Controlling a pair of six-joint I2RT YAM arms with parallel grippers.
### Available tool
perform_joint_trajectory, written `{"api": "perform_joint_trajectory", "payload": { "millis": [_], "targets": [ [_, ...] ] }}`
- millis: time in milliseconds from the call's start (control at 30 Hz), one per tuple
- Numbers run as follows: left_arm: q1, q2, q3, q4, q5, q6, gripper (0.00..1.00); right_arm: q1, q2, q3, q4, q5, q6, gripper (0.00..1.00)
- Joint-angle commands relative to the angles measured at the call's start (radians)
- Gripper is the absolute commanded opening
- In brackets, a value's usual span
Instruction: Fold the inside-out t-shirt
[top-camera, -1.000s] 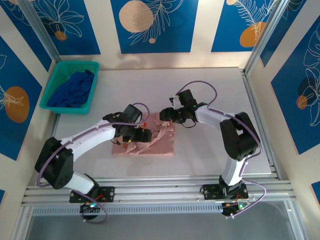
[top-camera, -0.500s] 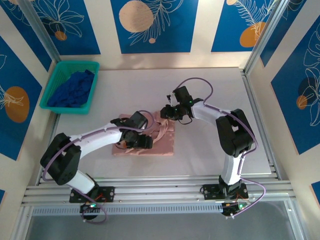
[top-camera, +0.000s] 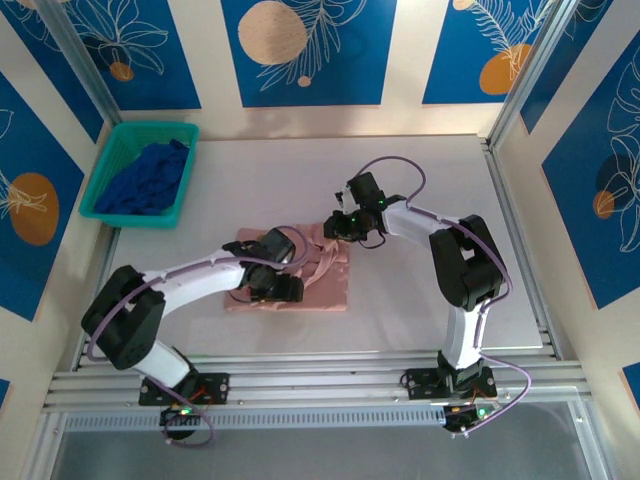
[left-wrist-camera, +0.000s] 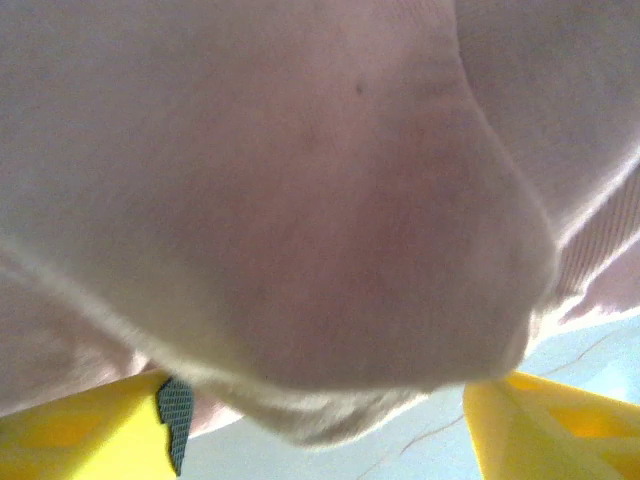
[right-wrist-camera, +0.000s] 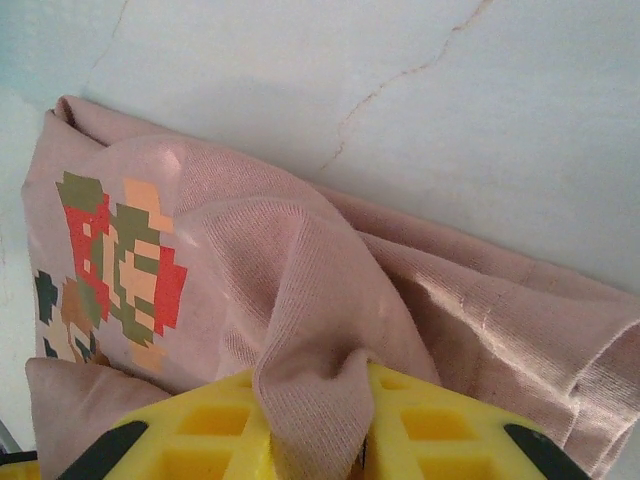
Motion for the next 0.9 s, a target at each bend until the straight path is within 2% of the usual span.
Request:
{"api": "perform_joint_trajectory", "payload": {
  "millis": [0,267,400,567,867],
  "targets": [
    [-0.007,0.023,0.028,0.057,0.046,0.001,0.61,-0.002,0.006,0.024,-0.027,-0.011,-0.018,0.24],
    [-0.025,0.036,0.033,0.086,0.072,-0.001,0.29,-0.009,0.007,0.046,-0.047,-0.007,-0.037,0.2],
    [-0.043,0.035,0.033,0.133,0.133,0.002,0.14,-0.017,0.039,0.088,-0.085,-0.019,-0.058,0.19],
    [-0.078,0.03,0.06,0.198,0.21,-0.019,0.07,-0.03,0.081,0.157,-0.166,-0.023,-0.094,0.16],
    [-0.16,0.093,0.103,0.321,0.257,-0.093,0.09,-0.082,0.149,0.262,-0.259,-0.076,-0.127,0.15]
  ]
}}
